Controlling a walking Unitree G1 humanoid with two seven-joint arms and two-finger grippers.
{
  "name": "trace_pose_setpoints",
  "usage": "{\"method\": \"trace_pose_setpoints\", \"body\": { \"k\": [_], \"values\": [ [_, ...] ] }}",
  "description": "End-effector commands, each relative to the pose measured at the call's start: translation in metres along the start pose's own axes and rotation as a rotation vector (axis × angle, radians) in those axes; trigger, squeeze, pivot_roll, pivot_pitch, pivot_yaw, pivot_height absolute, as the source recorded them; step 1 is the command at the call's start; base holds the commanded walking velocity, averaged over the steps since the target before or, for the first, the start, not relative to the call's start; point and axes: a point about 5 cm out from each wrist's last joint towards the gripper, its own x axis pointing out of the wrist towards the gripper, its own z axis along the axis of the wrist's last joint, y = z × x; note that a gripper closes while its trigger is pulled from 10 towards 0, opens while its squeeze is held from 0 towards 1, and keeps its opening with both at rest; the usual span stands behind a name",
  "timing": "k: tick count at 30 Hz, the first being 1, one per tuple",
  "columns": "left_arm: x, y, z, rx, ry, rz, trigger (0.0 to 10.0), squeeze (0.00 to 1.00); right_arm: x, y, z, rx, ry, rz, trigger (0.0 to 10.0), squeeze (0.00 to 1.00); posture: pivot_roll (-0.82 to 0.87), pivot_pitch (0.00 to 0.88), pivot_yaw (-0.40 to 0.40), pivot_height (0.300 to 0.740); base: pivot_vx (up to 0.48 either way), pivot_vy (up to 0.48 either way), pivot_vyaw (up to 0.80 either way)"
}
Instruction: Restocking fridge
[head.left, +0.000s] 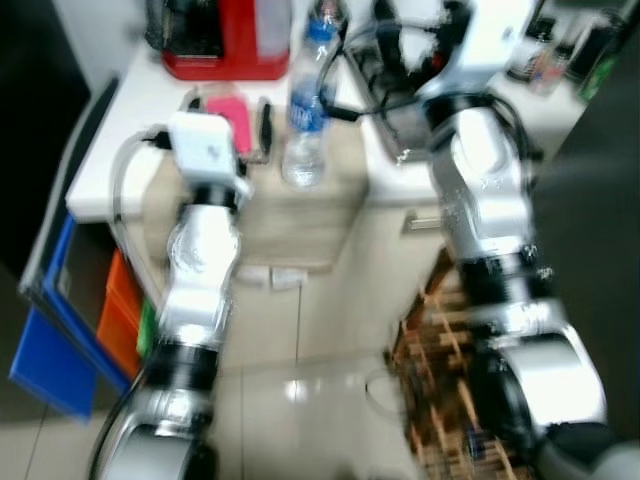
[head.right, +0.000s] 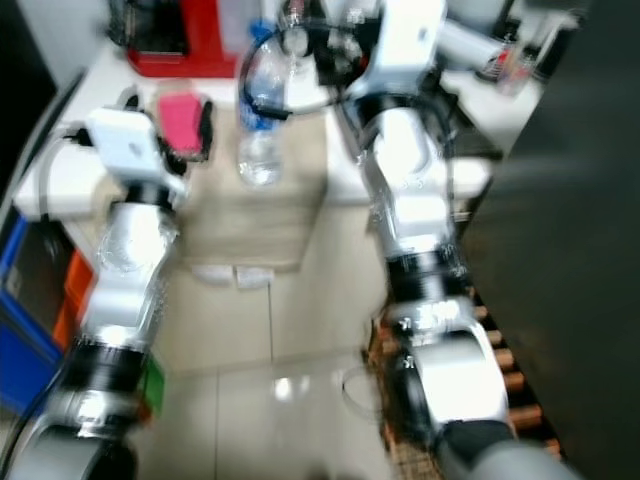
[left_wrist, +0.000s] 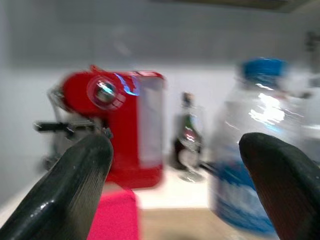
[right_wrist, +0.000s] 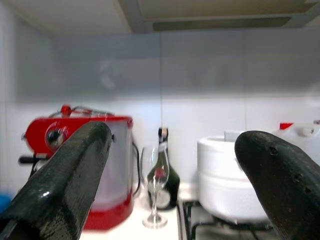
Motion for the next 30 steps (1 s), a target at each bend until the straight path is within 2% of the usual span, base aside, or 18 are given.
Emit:
{"method": "trace_pose_setpoints", "body": {
  "k": [1, 2, 4, 8, 13, 14, 16, 17, 21, 25, 27, 28, 29, 30],
  "values": [
    [0.001, 0.017, 0.004, 0.031, -0.024, 0.079, 10.0, 0.0, 0.007, 0.02, 0.014, 0.023, -0.037, 0.065, 10.0, 0.45, -0.03, 0.0, -0.039, 0.74, 0.0, 0.0, 0.0],
    [0.001, 0.018, 0.003, 0.027, -0.02, 0.073, 10.0, 0.0, 0.008, 0.026, 0.031, 0.044, -0.091, 0.096, 10.0, 0.46, -0.03, 0.0, -0.039, 0.74, 0.0, 0.0, 0.0],
    [0.0, 0.018, 0.003, 0.029, -0.02, 0.078, 10.0, 0.0, 0.009, 0.034, 0.05, 0.044, -0.148, 0.136, 10.0, 0.45, -0.03, 0.0, -0.039, 0.74, 0.0, 0.0, 0.0],
    [0.0, 0.017, 0.002, 0.028, -0.018, 0.075, 10.0, 0.0, 0.008, 0.04, 0.057, 0.082, -0.157, 0.174, 10.0, 0.45, -0.03, 0.0, -0.039, 0.74, 0.0, 0.0, 0.0],
    [0.0, 0.016, 0.002, 0.028, -0.018, 0.075, 10.0, 0.0, 0.006, 0.039, 0.041, 0.121, -0.074, 0.165, 10.0, 0.42, -0.03, 0.0, -0.036, 0.74, 0.0, 0.0, 0.0],
    [0.0, 0.014, 0.002, 0.022, -0.016, 0.064, 10.0, 0.0, 0.004, 0.036, 0.031, 0.16, -0.015, 0.139, 10.0, 0.42, -0.03, 0.0, -0.036, 0.74, 0.0, 0.0, 0.0],
    [0.0, 0.014, 0.001, 0.021, -0.011, 0.059, 10.0, 0.0, 0.003, 0.035, 0.027, 0.186, 0.012, 0.128, 10.0, 0.42, -0.03, 0.0, -0.036, 0.74, 0.0, 0.0, 0.0],
    [-0.001, 0.013, 0.0, 0.016, -0.004, 0.051, 10.0, 0.0, 0.001, 0.034, 0.022, 0.234, 0.059, 0.116, 10.0, 0.42, -0.03, 0.0, -0.04, 0.74, 0.0, 0.0, 0.0],
    [-0.003, 0.013, -0.001, 0.014, 0.002, 0.04, 10.0, 0.0, -0.003, 0.034, 0.007, 0.257, 0.152, 0.123, 10.0, 0.38, -0.03, 0.0, -0.04, 0.74, 0.0, 0.0, 0.0],
    [-0.003, 0.011, -0.002, 0.018, 0.009, 0.031, 10.0, 0.0, -0.003, 0.028, -0.01, 0.23, 0.208, 0.102, 10.0, 0.35, -0.02, 0.0, -0.038, 0.74, 0.0, 0.0, 0.0],
    [-0.003, 0.01, -0.002, 0.019, 0.01, 0.029, 10.0, 0.0, -0.003, 0.027, -0.011, 0.226, 0.216, 0.098, 10.0, 0.35, -0.02, 0.0, -0.038, 0.74, 0.0, 0.0, 0.0],
    [-0.003, 0.01, -0.003, 0.027, 0.016, 0.022, 10.0, 0.0, -0.003, 0.027, -0.009, 0.182, 0.203, 0.106, 10.0, 0.35, -0.02, 0.0, -0.044, 0.74, 0.0, 0.0, 0.0],
    [-0.003, 0.01, -0.003, 0.027, 0.016, 0.022, 10.0, 0.0, -0.003, 0.027, -0.009, 0.182, 0.203, 0.106, 10.0, 0.35, -0.02, 0.0, -0.044, 0.74, 0.0, 0.0, 0.0],
    [-0.005, 0.007, -0.005, 0.058, 0.033, -0.007, 10.0, 0.0, -0.009, 0.03, -0.007, 0.059, 0.174, 0.137, 10.0, 0.35, -0.01, 0.0, -0.049, 0.74, 0.0, 0.0, 0.0]
  ]
}}
